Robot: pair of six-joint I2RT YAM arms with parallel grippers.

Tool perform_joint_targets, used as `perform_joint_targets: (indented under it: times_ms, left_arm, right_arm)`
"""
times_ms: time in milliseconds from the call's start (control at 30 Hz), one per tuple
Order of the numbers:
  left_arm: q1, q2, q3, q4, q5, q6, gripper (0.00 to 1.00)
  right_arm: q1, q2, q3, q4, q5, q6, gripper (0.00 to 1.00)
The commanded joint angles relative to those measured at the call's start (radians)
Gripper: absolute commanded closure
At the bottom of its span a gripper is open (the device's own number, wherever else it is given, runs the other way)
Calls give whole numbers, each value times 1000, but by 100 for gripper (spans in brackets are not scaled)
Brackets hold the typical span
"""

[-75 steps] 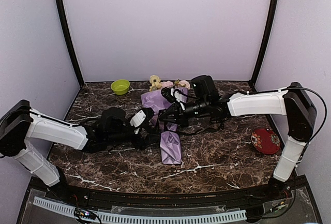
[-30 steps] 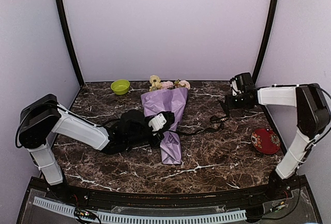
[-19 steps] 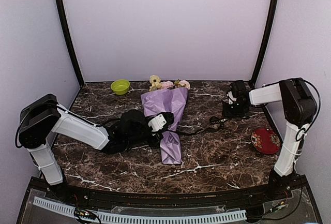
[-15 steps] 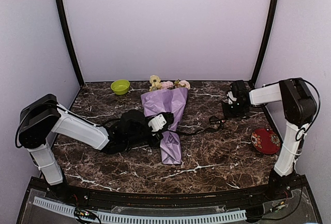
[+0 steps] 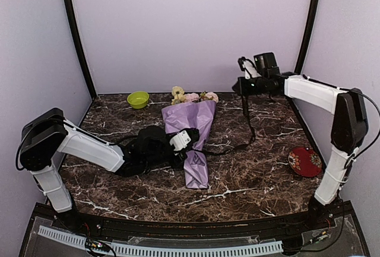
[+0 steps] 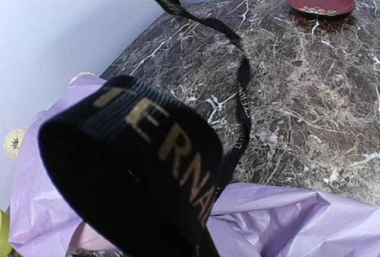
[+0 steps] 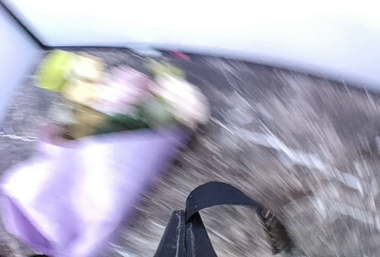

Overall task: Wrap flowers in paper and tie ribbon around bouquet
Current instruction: Cross the half-tied ribbon over the folded bouquet.

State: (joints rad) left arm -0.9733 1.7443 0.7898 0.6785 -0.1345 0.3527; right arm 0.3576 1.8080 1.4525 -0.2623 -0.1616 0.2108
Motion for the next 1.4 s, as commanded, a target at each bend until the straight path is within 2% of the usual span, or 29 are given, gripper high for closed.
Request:
perform_joint_targets:
  times_ms: [0, 133, 300, 367, 467, 500, 567, 633, 700, 733, 867, 967, 1167, 1233, 1367]
  left_arm:
    - [-10, -53, -22, 9, 8, -4, 100]
    - [-22, -68, -46, 22, 23, 6, 100]
    - [-33, -100, -89, 49, 72, 11, 100]
    - [-36, -105, -100, 55, 84, 7, 100]
    - [-38, -105, -109, 63, 89, 3, 100]
    - [-38, -105, -109, 64, 92, 2, 100]
    - [-39, -100, -107, 66, 99, -1, 100]
    - [-39, -95, -104, 68, 104, -6, 100]
    - [-39, -90, -103, 74, 111, -12, 100]
    - [-39, -89, -102, 78, 118, -18, 100]
    - [-39, -87, -109, 91, 144, -45, 100]
    - [-39, -90, -112, 95, 150, -79, 100]
    - [-24, -100, -115, 108, 233, -134, 100]
    - [-2, -103, -116, 113, 306, -168, 100]
    - [38, -107, -125, 125, 398, -204, 100]
  right_arm:
    - [271, 1, 242, 22, -69, -58, 100]
    - [467, 131, 500, 4, -73, -72, 100]
    - [638, 322, 795, -73, -37, -123, 100]
    - [683, 374, 865, -100, -22, -147, 99]
    - [732, 405, 880, -106, -9, -178, 92]
    - [742, 407, 870, -106, -8, -190, 87]
    - [749, 404, 850, -111, -1, -198, 68]
    - [748, 390, 831, -120, 5, -213, 44]
    - [747, 366, 807, -121, 18, -243, 5]
    - [746, 351, 794, -119, 30, -257, 1]
    - [723, 258, 694, -72, 55, -279, 0]
    - [675, 141, 548, 30, 66, -259, 0]
    - [565, -187, 21, 427, 92, -282, 0]
    - [534, -297, -171, 544, -33, -356, 0]
    - [450, -411, -362, 510, -358, -373, 1]
